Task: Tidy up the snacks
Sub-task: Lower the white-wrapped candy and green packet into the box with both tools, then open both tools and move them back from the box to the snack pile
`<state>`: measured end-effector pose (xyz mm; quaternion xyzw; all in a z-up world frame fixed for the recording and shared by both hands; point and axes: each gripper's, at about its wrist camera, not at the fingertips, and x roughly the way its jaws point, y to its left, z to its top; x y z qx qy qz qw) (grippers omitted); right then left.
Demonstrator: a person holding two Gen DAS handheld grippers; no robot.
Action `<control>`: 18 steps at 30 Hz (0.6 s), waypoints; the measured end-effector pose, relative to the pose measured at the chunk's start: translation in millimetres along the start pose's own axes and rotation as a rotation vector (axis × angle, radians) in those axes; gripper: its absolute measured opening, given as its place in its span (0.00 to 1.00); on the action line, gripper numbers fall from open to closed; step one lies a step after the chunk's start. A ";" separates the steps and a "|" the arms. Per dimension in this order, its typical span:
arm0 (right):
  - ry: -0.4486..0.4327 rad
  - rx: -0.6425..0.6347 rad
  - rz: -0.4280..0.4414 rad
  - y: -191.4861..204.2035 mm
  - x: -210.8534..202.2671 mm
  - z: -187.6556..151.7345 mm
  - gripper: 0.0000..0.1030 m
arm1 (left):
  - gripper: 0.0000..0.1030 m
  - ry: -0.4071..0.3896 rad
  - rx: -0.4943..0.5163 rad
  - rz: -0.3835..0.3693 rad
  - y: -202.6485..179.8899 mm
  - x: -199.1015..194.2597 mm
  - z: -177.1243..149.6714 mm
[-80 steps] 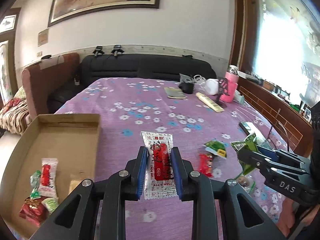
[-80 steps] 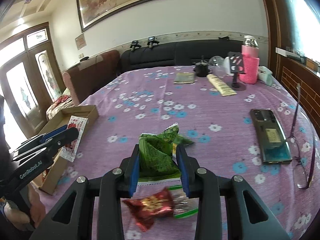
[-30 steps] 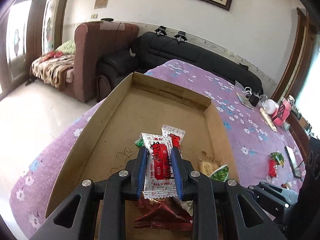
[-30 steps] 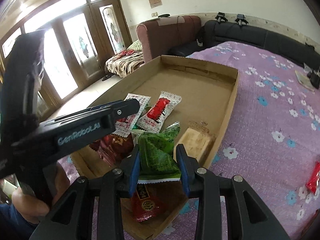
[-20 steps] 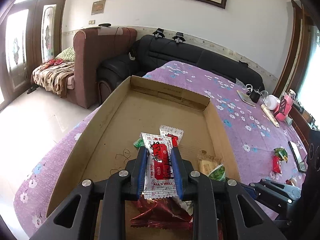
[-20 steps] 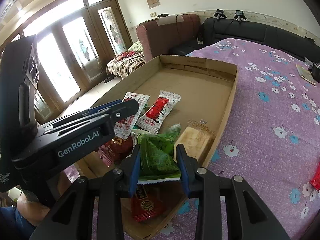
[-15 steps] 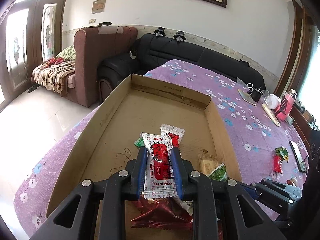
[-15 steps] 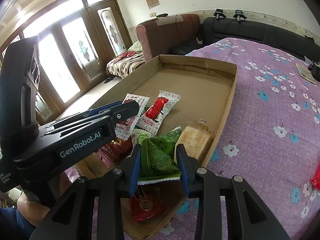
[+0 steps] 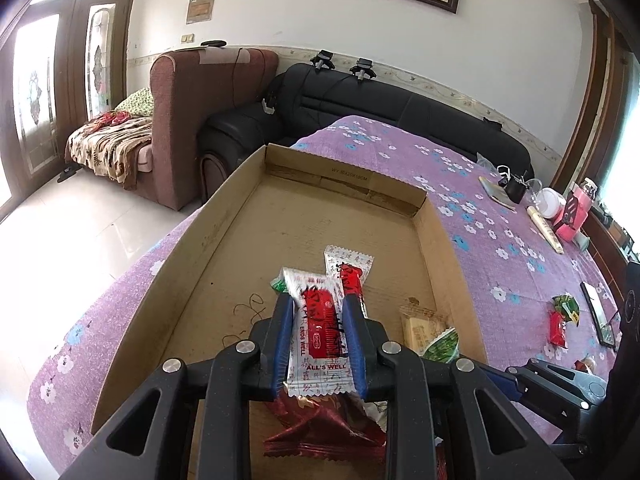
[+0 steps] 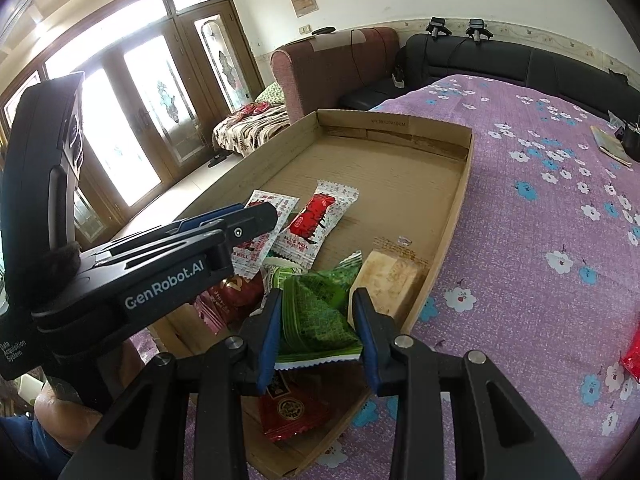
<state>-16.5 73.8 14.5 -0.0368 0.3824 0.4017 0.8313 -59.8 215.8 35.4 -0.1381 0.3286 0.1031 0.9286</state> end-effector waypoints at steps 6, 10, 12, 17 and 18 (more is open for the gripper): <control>-0.009 -0.010 0.001 1.8 -3.1 -1.5 0.41 | 0.44 -0.016 -0.005 0.007 1.6 -4.0 -0.5; -0.034 -0.014 -0.012 3.0 -8.2 -2.8 0.49 | 0.49 -0.033 0.004 0.023 0.3 -6.9 -1.5; -0.040 -0.013 -0.021 2.5 -9.4 -2.8 0.50 | 0.49 -0.038 0.011 0.026 -0.7 -7.9 -1.9; -0.078 -0.049 -0.064 5.4 -18.2 -1.1 0.50 | 0.56 -0.093 0.015 0.033 -0.8 -17.7 -3.4; -0.085 -0.047 -0.073 4.7 -20.8 -0.1 0.50 | 0.56 -0.101 0.015 0.030 -0.2 -19.3 -3.6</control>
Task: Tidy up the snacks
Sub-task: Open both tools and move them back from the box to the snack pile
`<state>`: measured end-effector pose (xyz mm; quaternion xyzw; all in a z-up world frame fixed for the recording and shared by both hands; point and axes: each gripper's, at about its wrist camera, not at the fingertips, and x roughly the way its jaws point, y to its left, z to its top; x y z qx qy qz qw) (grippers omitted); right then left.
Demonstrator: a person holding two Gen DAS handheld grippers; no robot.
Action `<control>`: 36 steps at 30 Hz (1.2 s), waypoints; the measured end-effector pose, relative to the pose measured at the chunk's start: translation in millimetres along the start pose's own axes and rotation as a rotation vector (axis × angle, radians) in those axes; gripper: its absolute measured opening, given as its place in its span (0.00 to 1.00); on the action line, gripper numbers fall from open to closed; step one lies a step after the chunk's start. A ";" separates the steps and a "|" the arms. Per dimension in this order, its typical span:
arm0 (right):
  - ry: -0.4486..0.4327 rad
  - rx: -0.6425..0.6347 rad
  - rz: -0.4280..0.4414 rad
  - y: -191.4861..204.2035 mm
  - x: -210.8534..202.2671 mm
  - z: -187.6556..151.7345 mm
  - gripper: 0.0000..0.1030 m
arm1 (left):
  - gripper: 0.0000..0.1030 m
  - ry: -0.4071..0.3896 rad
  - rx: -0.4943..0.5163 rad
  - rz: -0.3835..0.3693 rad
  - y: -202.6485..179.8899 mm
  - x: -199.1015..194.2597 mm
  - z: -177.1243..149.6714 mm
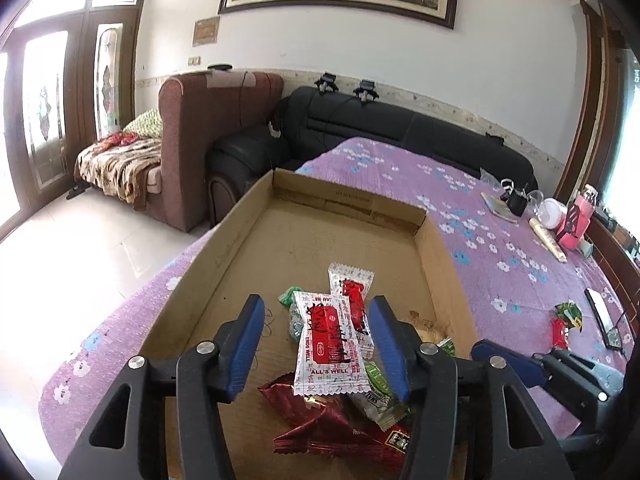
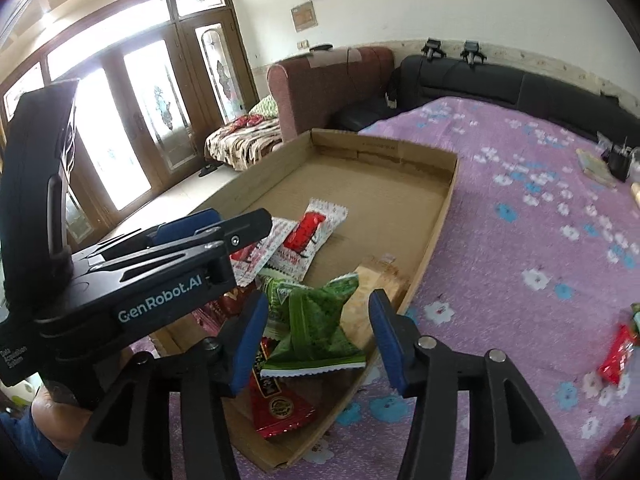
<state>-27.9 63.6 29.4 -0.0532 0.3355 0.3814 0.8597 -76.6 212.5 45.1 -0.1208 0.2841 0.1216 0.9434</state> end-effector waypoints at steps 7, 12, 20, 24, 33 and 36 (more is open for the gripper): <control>-0.045 0.035 -0.045 -15.8 -36.7 -3.4 0.50 | 0.58 -0.021 -0.007 -0.007 2.9 -5.7 -0.4; -0.056 0.144 -0.041 -44.0 -70.5 -5.5 0.50 | 0.58 0.003 0.013 0.005 -0.6 -1.5 0.0; -0.090 0.279 -0.147 -113.7 -132.9 -26.0 0.50 | 0.58 0.015 0.052 -0.006 -9.6 1.1 -1.1; -0.080 0.352 -0.261 -169.9 -152.8 -51.4 0.50 | 0.60 -0.017 0.107 -0.017 -21.9 -9.2 -6.5; -0.043 0.571 -0.251 -235.6 -160.8 -89.9 0.43 | 0.61 -0.012 0.242 -0.215 -105.4 -47.7 -16.8; 0.001 0.524 -0.263 -228.5 -152.8 -88.8 0.38 | 0.73 0.055 0.342 -0.342 -149.4 -52.4 -25.6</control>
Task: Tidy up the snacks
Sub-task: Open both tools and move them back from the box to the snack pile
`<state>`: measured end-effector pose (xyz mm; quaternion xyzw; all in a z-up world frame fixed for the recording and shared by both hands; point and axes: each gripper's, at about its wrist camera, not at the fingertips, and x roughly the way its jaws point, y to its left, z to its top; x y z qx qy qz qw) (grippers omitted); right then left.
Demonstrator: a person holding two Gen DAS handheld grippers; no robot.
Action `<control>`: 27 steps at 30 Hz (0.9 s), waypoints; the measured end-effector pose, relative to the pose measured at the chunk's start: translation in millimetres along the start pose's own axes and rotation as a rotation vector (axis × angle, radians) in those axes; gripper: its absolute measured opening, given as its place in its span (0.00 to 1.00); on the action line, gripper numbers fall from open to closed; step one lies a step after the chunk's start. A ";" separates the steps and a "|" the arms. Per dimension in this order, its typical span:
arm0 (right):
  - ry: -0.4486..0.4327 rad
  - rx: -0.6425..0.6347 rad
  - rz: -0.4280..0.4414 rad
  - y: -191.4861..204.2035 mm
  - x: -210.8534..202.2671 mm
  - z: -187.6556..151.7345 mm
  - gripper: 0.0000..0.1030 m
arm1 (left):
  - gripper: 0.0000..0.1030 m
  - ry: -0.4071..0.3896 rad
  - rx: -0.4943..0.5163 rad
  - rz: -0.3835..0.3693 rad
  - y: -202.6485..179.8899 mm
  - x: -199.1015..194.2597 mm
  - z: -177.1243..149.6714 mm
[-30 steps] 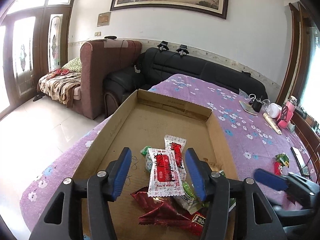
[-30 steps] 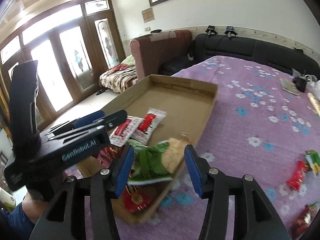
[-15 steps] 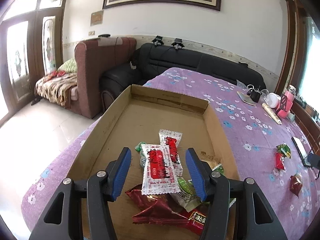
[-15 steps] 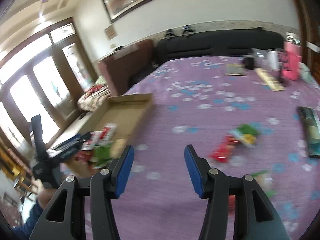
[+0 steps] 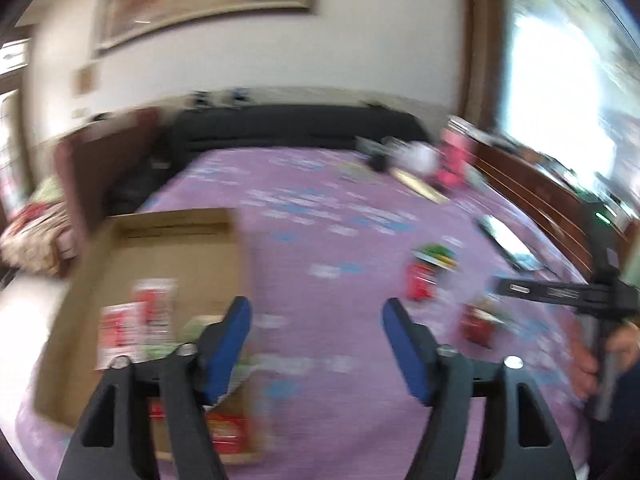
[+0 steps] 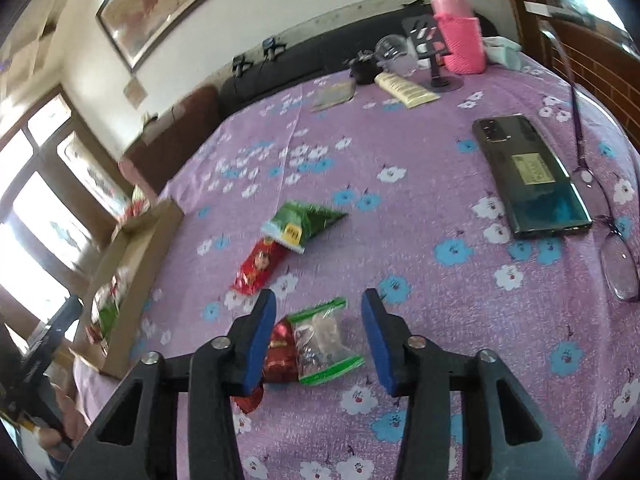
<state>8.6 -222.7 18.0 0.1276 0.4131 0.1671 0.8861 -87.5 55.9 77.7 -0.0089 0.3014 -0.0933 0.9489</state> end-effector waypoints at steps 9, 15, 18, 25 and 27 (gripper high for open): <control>0.088 -0.120 -0.025 17.9 15.2 -11.4 0.37 | 0.73 0.188 0.132 -0.212 -70.2 47.1 13.8; 0.111 -0.121 -0.064 15.0 20.7 -14.4 0.32 | 0.76 0.239 0.159 -0.259 -72.2 54.2 10.8; 0.108 -0.143 -0.061 18.8 20.3 -16.2 0.27 | 0.82 0.263 0.205 -0.287 -84.0 58.3 9.5; 0.055 -0.068 -0.062 4.6 10.2 -7.9 0.20 | 0.91 0.305 0.349 -0.270 -120.0 83.5 1.8; 0.057 -0.062 -0.068 3.4 10.1 -7.0 0.20 | 0.90 0.326 0.359 -0.250 -124.4 94.1 -2.6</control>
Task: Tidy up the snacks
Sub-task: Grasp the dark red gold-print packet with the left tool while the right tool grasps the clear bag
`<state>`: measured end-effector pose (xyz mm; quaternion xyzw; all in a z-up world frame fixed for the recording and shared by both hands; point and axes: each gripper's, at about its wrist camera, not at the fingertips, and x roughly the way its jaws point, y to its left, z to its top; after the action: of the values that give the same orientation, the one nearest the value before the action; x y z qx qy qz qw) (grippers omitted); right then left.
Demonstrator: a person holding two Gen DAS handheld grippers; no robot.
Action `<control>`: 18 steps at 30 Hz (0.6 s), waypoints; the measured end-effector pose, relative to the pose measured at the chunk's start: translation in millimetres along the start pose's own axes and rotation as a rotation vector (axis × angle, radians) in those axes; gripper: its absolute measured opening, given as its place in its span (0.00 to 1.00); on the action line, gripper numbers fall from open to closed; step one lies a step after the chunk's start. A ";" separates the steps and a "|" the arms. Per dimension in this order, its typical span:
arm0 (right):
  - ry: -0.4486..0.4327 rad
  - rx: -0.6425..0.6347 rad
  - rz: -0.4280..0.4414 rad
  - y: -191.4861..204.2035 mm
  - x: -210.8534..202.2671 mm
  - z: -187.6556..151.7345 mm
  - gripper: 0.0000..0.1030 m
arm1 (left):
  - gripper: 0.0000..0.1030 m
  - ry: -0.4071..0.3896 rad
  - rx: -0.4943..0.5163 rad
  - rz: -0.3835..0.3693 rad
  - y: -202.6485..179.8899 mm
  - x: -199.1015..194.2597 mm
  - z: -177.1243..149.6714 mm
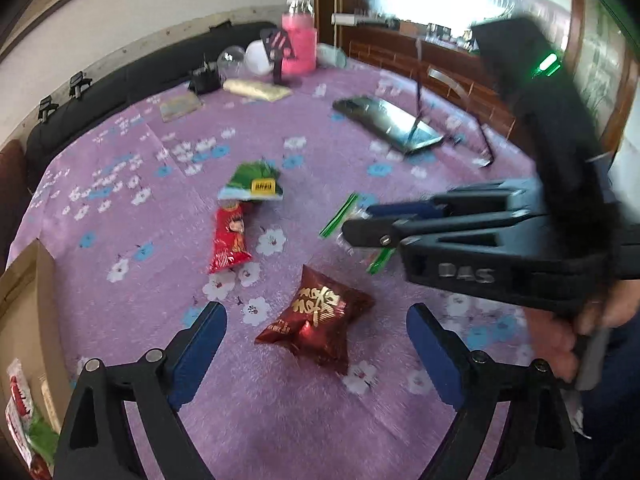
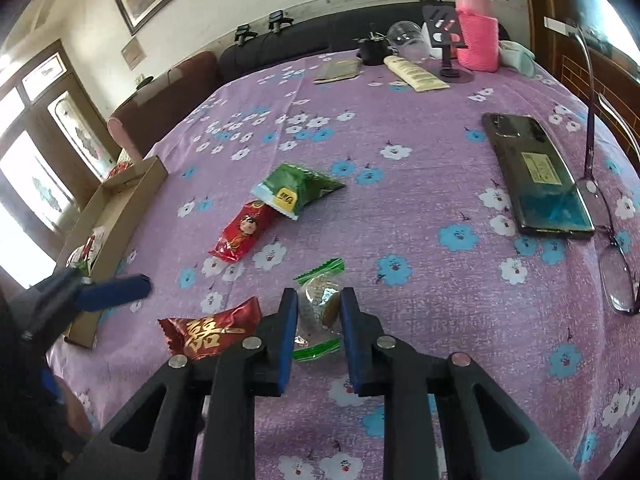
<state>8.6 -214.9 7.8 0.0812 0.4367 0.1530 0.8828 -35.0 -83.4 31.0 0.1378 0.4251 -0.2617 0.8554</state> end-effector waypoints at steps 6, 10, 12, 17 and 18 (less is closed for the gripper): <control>0.019 0.002 0.004 -0.7 1.5 -0.2 0.20 | 0.58 0.012 -0.036 0.002 4.6 17.6 -1.5; 0.026 0.000 0.006 0.1 2.0 -1.0 0.21 | 0.46 -0.001 -0.095 -0.033 15.9 19.7 -3.3; 0.031 -0.006 0.001 1.0 3.2 -1.2 0.22 | 0.42 -0.014 -0.111 -0.040 19.4 18.2 -3.4; 0.036 -0.030 -0.023 5.9 6.1 -3.6 0.24 | 0.40 -0.026 -0.185 -0.050 34.2 18.5 -4.6; 0.036 -0.034 -0.026 6.6 6.4 -4.0 0.25 | 0.40 -0.021 -0.197 -0.056 36.6 19.7 -4.9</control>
<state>7.8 -206.5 2.4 0.0577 0.4509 0.1506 0.8779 -7.7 -57.5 12.7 0.0381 0.4433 -0.2440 0.8617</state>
